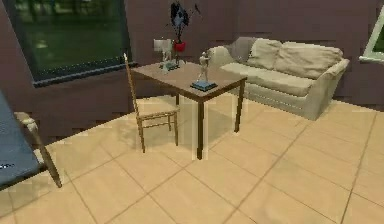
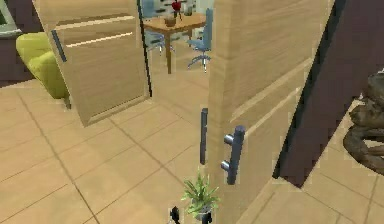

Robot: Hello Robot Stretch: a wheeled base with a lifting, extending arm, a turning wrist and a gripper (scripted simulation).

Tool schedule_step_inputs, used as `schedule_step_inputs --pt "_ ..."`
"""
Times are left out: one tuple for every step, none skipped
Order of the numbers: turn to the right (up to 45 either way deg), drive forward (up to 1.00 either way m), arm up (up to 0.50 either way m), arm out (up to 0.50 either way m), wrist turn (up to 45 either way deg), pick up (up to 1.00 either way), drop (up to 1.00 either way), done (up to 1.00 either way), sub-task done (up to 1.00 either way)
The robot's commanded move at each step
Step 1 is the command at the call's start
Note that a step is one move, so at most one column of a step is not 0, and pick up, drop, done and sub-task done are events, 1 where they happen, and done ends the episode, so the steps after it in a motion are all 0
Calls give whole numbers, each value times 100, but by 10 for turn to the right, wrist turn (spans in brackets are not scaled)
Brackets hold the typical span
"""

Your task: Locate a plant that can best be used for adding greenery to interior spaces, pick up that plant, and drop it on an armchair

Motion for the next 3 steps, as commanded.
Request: schedule_step_inputs --pt "390 0 0 0 0 0 0 0 0" --pt "0 100 0 0 0 0 0 0 0" --pt "0 100 0 0 0 0 0 0 0"
